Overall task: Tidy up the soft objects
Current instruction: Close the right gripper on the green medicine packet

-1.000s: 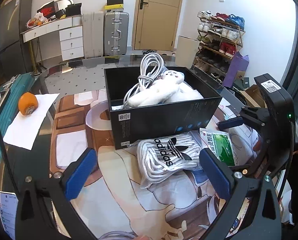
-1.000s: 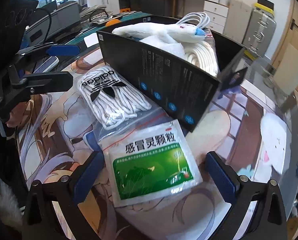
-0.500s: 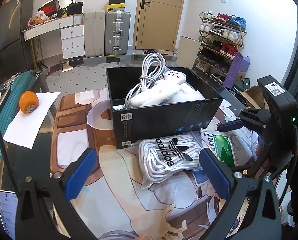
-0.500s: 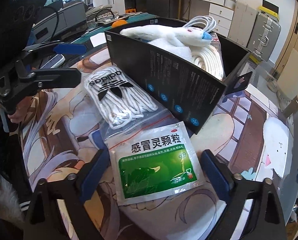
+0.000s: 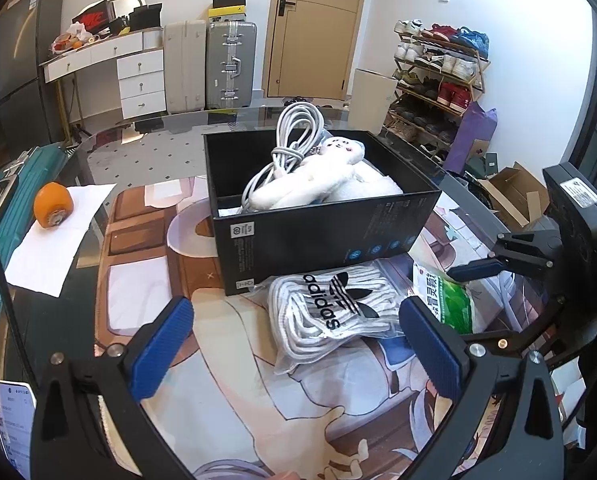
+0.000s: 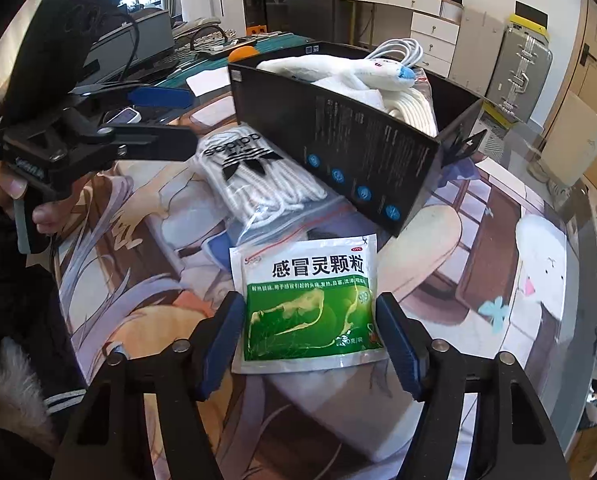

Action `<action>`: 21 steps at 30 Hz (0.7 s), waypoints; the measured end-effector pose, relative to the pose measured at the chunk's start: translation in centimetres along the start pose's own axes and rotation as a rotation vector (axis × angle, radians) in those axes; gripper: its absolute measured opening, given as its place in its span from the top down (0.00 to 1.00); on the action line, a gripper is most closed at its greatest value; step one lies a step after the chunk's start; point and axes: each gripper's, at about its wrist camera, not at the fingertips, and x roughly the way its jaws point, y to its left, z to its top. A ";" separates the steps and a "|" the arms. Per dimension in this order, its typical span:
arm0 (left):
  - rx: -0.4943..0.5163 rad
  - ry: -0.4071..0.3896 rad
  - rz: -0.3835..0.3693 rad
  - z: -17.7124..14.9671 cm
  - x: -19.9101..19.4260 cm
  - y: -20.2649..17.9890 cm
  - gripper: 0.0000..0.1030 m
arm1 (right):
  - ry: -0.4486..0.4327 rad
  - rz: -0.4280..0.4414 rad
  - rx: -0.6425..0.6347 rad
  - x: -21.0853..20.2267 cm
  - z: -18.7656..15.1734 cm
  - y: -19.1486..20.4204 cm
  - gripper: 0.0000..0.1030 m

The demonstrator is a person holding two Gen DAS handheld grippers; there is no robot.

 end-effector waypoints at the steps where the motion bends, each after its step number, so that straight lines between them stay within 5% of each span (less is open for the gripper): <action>1: 0.002 0.002 0.000 0.0 0.0 -0.1 0.00 | -0.005 -0.005 0.004 -0.2 -0.3 0.2 0.38; 8: 0.016 0.001 0.006 -0.1 0.0 -0.7 0.00 | -0.047 -0.049 0.054 -1.6 -2.3 0.8 0.59; 21: 0.036 -0.002 0.033 -0.2 -0.1 -1.4 0.00 | -0.148 -0.110 0.142 -3.6 -2.2 0.4 0.61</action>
